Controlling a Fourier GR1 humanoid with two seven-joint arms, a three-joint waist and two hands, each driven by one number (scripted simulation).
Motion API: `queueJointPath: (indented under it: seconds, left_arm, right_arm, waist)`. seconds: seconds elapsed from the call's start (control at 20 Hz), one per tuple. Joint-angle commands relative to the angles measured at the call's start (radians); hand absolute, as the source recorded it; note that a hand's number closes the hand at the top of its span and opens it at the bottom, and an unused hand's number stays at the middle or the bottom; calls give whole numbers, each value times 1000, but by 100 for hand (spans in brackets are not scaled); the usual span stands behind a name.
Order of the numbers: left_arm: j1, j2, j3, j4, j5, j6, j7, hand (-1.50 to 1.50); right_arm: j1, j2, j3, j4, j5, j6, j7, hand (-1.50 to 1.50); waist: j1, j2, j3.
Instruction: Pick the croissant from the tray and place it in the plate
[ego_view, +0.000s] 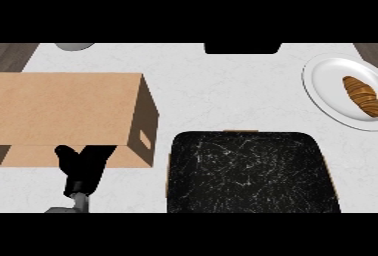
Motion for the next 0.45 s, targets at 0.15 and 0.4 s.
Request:
queueJointPath:
  seconds: [0.15,0.4]
  left_arm:
    - [-35,18,42,46,31,-28,82,0]
    - [50,-8,2,-26,-22,9,65,0]
  right_arm:
    - [104,77,66,-160,-17,-15,56,-150]
    - [232,142,85,-335,-59,-17,93,-150]
  waist:
    - [-13,4,-8]
    - [-9,4,-7]
